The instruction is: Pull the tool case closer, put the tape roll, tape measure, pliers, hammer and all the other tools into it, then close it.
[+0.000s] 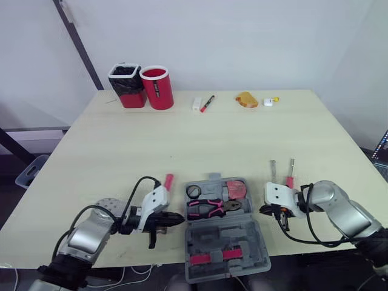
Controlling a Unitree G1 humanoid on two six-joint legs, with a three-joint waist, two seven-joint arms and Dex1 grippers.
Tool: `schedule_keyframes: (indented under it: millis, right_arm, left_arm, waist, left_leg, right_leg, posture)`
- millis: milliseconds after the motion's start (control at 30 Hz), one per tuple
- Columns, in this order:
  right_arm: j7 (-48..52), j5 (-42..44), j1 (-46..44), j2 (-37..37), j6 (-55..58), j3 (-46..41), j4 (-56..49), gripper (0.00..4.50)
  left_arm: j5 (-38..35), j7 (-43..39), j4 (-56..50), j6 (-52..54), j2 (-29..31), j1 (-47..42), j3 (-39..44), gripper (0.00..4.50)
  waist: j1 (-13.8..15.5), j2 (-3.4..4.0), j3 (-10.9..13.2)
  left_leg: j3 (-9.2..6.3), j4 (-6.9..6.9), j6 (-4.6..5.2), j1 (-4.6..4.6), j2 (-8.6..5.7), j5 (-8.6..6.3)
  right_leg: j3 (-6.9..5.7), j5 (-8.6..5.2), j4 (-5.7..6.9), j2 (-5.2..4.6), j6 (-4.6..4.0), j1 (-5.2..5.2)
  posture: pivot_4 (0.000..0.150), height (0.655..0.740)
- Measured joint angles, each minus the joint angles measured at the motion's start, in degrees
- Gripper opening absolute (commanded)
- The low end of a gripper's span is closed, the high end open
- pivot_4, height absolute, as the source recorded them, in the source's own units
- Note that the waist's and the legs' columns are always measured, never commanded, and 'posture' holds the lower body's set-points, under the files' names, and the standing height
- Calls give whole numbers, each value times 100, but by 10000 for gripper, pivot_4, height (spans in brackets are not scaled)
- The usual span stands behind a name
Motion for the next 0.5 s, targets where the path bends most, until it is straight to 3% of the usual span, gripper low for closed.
schedule_keyframes:
  millis: [500]
  right_arm:
    - [181, -530, -413, 529, 89, 444, 436, 937]
  left_arm:
    - [332, 314, -2, 60, -228, -8, -270, 99]
  waist:
    - [-2, 0, 0]
  left_leg:
    - [0, 5, 0, 4, 0, 0]
  right_leg:
    - [0, 1, 5, 1, 0, 5]
  posture:
    - [1500, 7400]
